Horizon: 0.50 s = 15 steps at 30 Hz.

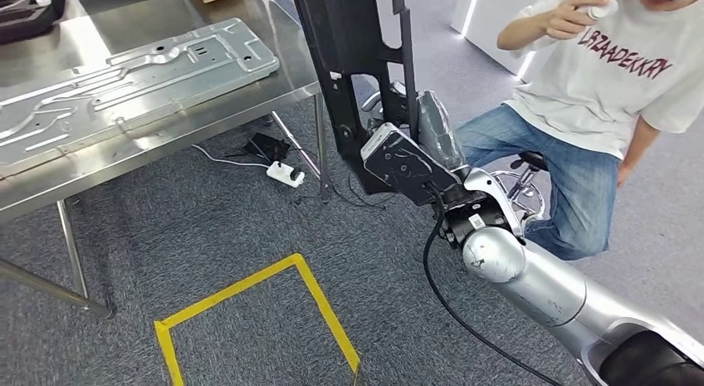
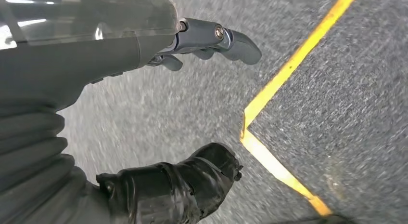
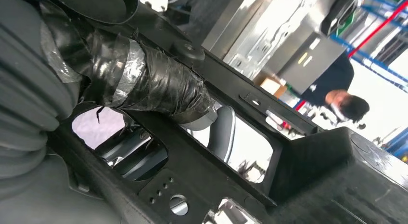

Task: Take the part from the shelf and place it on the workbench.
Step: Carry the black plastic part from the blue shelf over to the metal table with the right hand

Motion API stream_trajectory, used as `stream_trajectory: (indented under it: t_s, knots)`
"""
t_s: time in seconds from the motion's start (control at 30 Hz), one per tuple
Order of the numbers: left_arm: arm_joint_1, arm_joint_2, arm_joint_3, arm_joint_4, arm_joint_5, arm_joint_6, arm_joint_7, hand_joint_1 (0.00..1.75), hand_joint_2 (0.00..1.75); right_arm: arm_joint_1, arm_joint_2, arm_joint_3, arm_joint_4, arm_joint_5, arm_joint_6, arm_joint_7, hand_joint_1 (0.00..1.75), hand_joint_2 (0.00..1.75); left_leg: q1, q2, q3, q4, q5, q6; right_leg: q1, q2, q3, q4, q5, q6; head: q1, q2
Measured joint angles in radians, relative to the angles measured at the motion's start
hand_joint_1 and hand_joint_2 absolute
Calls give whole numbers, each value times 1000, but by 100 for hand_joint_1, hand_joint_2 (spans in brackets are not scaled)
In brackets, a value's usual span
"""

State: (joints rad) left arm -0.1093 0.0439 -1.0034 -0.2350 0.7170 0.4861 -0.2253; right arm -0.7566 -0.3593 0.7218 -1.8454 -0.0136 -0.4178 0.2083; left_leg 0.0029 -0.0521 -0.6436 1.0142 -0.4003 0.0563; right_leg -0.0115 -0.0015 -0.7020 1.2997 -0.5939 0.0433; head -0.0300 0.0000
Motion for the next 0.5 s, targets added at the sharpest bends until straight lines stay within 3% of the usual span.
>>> stream_trajectory:
  t_s: [0.07, 0.13, 0.2, 0.27, 0.3, 0.37, 0.43, 0.5]
  knots:
    - [1, 0, 12, 0, 25, -40, -23, 0, 175, 0, -1, 0, 0, 0, 4, 2, 175, 175, 1, -30, 0, 6, -2, -2, -5, 8, 27, -75, 61, 1, 0, 0]
    - [2, -2, 24, 0, 42, -76, -38, 0, 175, -3, -1, 0, 0, 0, 9, 3, 175, 175, 2, -57, -5, 17, -5, -9, -13, 54, 83, -201, 114, -1, 0, 0]
    - [3, -2, 35, 0, 52, -102, -46, 0, 175, -7, -2, 0, -1, 1, 14, 3, 175, 175, 5, -82, -16, 22, -4, -22, -14, 83, 110, -258, 124, -7, 0, 0]
    - [5, -2, 43, 0, 57, -117, -49, 0, 175, -9, -2, 0, -2, 1, 17, 4, 175, 175, 9, -108, -25, 18, 2, -36, -10, 60, 113, -263, 126, -19, 0, 0]
    - [8, -2, 45, 0, 58, -122, -49, 0, 175, -11, -2, 0, -2, 1, 17, 4, 175, 175, 9, -104, -28, 19, 2, -41, -10, 47, 116, -267, 129, -25, 0, 0]
    - [11, -3, 49, 0, 59, -126, -48, 0, 175, -15, -2, 0, -2, 1, 18, 4, 175, 175, 5, -46, -54, 70, -28, -47, -12, 17, 123, -277, 134, -38, -6, 0]
    - [8, -4, 53, 0, 59, -128, -48, 0, 175, -18, -3, 0, -2, 1, 20, 5, 175, 175, 4, 24, -110, 194, -89, -51, -5, -12, 127, -281, 134, -46, -12, 0]
    - [6, -4, 60, 0, 59, -128, -48, 0, 175, -19, -3, 0, -2, 1, 22, 6, 175, 175, 6, 43, -156, 288, -119, -53, 0, -42, 128, -280, 130, -50, -12, 0]
